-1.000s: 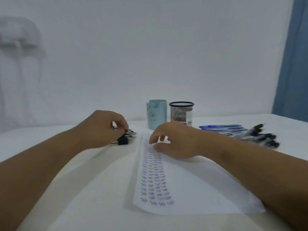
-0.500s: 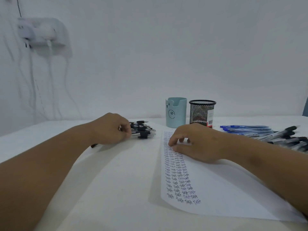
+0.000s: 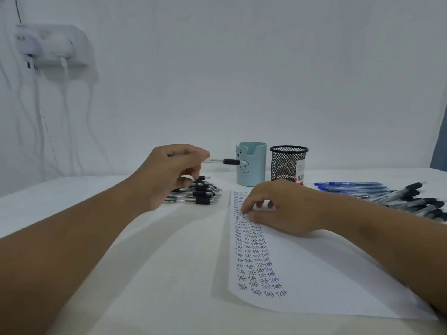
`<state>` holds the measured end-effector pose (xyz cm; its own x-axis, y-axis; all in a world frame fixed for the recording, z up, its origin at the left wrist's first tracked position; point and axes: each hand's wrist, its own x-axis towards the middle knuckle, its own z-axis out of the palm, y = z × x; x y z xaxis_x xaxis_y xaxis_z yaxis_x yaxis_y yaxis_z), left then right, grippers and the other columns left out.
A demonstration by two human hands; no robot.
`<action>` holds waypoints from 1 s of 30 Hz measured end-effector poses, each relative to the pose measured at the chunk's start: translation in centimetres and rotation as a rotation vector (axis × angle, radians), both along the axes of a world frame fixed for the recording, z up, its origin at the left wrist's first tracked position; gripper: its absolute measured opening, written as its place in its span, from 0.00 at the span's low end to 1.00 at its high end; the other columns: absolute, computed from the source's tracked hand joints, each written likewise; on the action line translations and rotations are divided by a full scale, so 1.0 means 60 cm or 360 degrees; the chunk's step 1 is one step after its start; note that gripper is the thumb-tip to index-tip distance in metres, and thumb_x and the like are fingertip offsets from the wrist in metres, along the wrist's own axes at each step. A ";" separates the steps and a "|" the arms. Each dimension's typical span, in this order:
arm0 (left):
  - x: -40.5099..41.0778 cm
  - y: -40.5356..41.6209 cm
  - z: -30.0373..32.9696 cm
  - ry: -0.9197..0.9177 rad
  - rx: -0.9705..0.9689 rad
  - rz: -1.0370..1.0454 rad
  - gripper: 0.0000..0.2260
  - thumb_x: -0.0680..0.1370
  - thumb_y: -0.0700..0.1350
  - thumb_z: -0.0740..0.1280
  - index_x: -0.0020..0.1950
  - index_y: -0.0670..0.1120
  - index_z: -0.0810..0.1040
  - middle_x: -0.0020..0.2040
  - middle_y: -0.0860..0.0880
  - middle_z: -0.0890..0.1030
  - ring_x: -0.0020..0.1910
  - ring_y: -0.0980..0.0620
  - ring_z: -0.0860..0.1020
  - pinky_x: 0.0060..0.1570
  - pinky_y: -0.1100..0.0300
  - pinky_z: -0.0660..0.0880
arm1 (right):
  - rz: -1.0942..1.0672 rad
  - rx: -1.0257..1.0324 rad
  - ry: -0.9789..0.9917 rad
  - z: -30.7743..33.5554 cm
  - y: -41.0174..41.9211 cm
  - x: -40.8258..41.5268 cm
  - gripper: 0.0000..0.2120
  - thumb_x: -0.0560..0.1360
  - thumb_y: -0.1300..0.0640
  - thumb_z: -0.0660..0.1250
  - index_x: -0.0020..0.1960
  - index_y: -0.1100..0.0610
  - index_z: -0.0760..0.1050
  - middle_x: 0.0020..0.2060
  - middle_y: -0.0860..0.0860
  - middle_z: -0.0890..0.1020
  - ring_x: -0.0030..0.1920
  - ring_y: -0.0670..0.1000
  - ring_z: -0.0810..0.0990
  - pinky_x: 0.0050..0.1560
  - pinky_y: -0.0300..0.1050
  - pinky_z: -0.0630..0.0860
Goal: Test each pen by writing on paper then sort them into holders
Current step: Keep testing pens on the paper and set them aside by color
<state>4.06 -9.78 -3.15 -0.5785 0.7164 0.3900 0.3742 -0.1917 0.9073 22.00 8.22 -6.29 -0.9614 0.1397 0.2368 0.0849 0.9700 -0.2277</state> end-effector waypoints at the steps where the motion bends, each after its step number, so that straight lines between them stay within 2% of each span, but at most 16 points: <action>1: 0.002 0.003 0.001 -0.0147 0.0035 -0.0086 0.06 0.78 0.43 0.69 0.49 0.43 0.85 0.36 0.49 0.77 0.37 0.51 0.75 0.39 0.60 0.73 | 0.0004 0.0002 -0.0003 0.000 0.000 -0.001 0.08 0.79 0.47 0.68 0.57 0.43 0.82 0.50 0.37 0.80 0.53 0.39 0.76 0.51 0.30 0.70; 3: 0.008 0.009 0.004 -0.0364 0.0137 -0.0211 0.09 0.82 0.43 0.64 0.52 0.41 0.83 0.37 0.50 0.77 0.38 0.52 0.76 0.37 0.63 0.76 | 0.0005 0.0001 -0.0008 0.000 0.001 -0.001 0.09 0.79 0.47 0.68 0.58 0.43 0.81 0.50 0.37 0.80 0.53 0.39 0.76 0.51 0.30 0.70; 5: 0.013 0.014 0.006 -0.0526 0.0253 -0.0217 0.13 0.83 0.48 0.62 0.51 0.42 0.82 0.37 0.50 0.76 0.38 0.53 0.77 0.38 0.64 0.78 | 0.0002 0.0004 -0.0009 0.000 0.001 0.000 0.09 0.79 0.47 0.68 0.58 0.43 0.81 0.50 0.37 0.80 0.54 0.40 0.76 0.52 0.31 0.71; 7: 0.018 0.019 0.010 -0.0780 0.0396 -0.0219 0.14 0.84 0.51 0.61 0.48 0.43 0.79 0.37 0.49 0.77 0.44 0.49 0.81 0.46 0.59 0.80 | 0.0004 0.0007 -0.0006 0.000 0.000 0.001 0.09 0.79 0.47 0.68 0.58 0.43 0.81 0.50 0.37 0.80 0.54 0.40 0.76 0.53 0.32 0.71; 9: 0.024 0.022 0.013 -0.1070 0.0537 -0.0281 0.15 0.86 0.49 0.57 0.44 0.44 0.74 0.40 0.46 0.80 0.50 0.43 0.84 0.56 0.52 0.79 | 0.0001 0.0005 -0.0008 0.001 -0.001 0.002 0.09 0.79 0.47 0.67 0.58 0.43 0.81 0.51 0.37 0.80 0.54 0.40 0.76 0.54 0.33 0.72; 11: 0.032 0.024 0.014 -0.1214 0.0616 -0.0325 0.16 0.87 0.48 0.54 0.42 0.45 0.70 0.37 0.46 0.81 0.47 0.43 0.85 0.56 0.49 0.78 | 0.0003 0.0010 -0.0007 0.001 -0.001 0.002 0.09 0.79 0.47 0.67 0.57 0.43 0.81 0.52 0.37 0.80 0.54 0.40 0.76 0.55 0.33 0.72; 14: 0.034 0.022 0.013 -0.1284 0.0673 -0.0400 0.18 0.85 0.53 0.52 0.39 0.46 0.68 0.33 0.48 0.73 0.37 0.45 0.79 0.50 0.51 0.75 | -0.0006 0.0002 -0.0023 0.003 -0.003 0.002 0.09 0.79 0.47 0.67 0.58 0.44 0.81 0.52 0.37 0.80 0.54 0.40 0.76 0.55 0.34 0.72; 18: 0.033 0.019 0.011 -0.1333 0.0723 -0.0502 0.23 0.82 0.61 0.49 0.37 0.45 0.67 0.33 0.47 0.70 0.34 0.45 0.75 0.47 0.52 0.72 | -0.0005 0.0011 -0.0032 0.003 -0.003 0.002 0.09 0.79 0.47 0.67 0.58 0.44 0.81 0.50 0.36 0.79 0.53 0.40 0.76 0.53 0.32 0.71; 22: 0.034 0.019 0.012 -0.1326 0.0750 -0.0523 0.21 0.81 0.57 0.50 0.34 0.45 0.66 0.32 0.48 0.68 0.32 0.46 0.73 0.45 0.53 0.71 | -0.0016 -0.0002 -0.0020 0.002 -0.003 0.002 0.08 0.79 0.47 0.67 0.58 0.43 0.81 0.50 0.36 0.80 0.54 0.39 0.76 0.53 0.31 0.71; 30: 0.031 0.022 0.013 -0.1260 0.0717 -0.0545 0.11 0.75 0.47 0.51 0.34 0.47 0.63 0.31 0.48 0.67 0.32 0.47 0.72 0.50 0.50 0.76 | -0.0020 0.0004 -0.0025 0.003 -0.003 0.002 0.09 0.79 0.46 0.67 0.58 0.43 0.81 0.50 0.35 0.80 0.53 0.37 0.75 0.52 0.29 0.70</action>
<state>5.90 -8.49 -2.35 -0.5793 0.7737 0.2566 -0.4535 -0.5675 0.6872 22.11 8.03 -6.12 -0.9632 0.1515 0.2218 0.1010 0.9694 -0.2239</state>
